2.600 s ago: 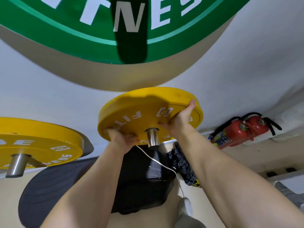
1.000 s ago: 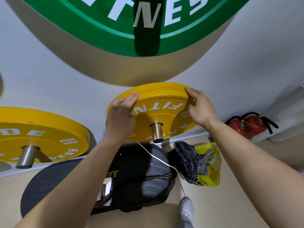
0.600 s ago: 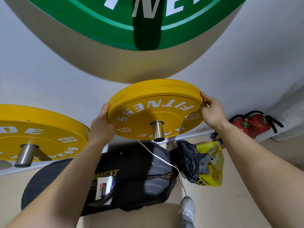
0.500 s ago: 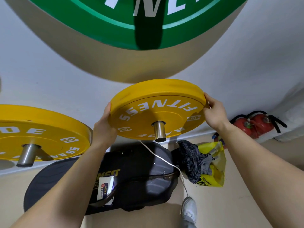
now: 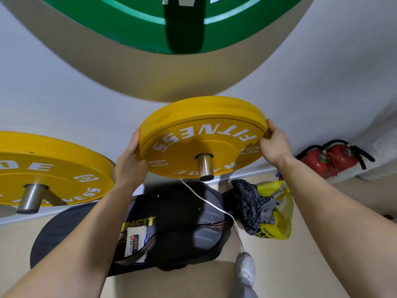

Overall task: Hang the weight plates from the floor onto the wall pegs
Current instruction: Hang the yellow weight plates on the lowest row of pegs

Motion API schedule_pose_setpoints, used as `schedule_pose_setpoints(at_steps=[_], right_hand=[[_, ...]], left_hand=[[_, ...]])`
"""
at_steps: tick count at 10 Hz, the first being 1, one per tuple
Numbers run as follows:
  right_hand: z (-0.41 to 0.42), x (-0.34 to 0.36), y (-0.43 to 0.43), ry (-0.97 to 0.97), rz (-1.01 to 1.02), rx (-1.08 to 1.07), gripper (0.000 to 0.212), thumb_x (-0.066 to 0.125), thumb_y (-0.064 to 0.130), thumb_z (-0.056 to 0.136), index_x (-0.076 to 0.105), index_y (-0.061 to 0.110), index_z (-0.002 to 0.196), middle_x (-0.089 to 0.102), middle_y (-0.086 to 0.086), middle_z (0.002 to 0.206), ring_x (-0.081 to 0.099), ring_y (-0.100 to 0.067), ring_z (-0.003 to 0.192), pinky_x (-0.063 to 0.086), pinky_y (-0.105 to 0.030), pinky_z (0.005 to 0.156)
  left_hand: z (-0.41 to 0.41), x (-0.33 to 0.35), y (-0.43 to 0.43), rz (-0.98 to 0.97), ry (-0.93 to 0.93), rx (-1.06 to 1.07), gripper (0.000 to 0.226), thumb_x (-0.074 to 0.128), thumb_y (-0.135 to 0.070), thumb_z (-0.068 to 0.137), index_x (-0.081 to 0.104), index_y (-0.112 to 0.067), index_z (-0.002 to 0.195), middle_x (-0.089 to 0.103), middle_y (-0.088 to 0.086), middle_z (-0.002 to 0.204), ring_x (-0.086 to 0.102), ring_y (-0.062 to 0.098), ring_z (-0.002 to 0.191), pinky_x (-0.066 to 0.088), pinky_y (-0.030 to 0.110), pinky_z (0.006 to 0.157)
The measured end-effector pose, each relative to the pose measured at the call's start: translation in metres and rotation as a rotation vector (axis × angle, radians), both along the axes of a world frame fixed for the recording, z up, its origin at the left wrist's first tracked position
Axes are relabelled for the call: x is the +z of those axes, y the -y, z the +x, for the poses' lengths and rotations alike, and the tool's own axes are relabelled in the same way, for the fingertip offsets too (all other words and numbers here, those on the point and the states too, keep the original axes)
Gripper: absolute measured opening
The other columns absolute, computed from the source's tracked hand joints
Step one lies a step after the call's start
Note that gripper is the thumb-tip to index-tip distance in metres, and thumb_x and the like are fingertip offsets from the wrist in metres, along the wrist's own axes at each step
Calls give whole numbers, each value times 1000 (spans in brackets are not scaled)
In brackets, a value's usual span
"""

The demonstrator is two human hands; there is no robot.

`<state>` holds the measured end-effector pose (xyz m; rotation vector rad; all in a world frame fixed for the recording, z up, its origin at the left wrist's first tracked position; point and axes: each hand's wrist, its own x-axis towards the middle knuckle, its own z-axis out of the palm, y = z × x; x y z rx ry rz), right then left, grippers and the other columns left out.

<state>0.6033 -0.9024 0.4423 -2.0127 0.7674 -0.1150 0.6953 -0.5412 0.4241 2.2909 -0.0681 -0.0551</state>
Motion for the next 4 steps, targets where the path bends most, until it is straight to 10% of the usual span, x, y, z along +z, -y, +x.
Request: schedule_pose_setpoints(at_steps=[4], right_hand=[[-2,20,-4,-96,-153,45,42,56,24,91,48,21,132,58,-12,130,51,-40,122,44,-48,99]], left_hand=[[-8,22,4,202,23,-102,69,65,-17,92,30,-34,148,60,11,131,58,35,114,51,49,86]])
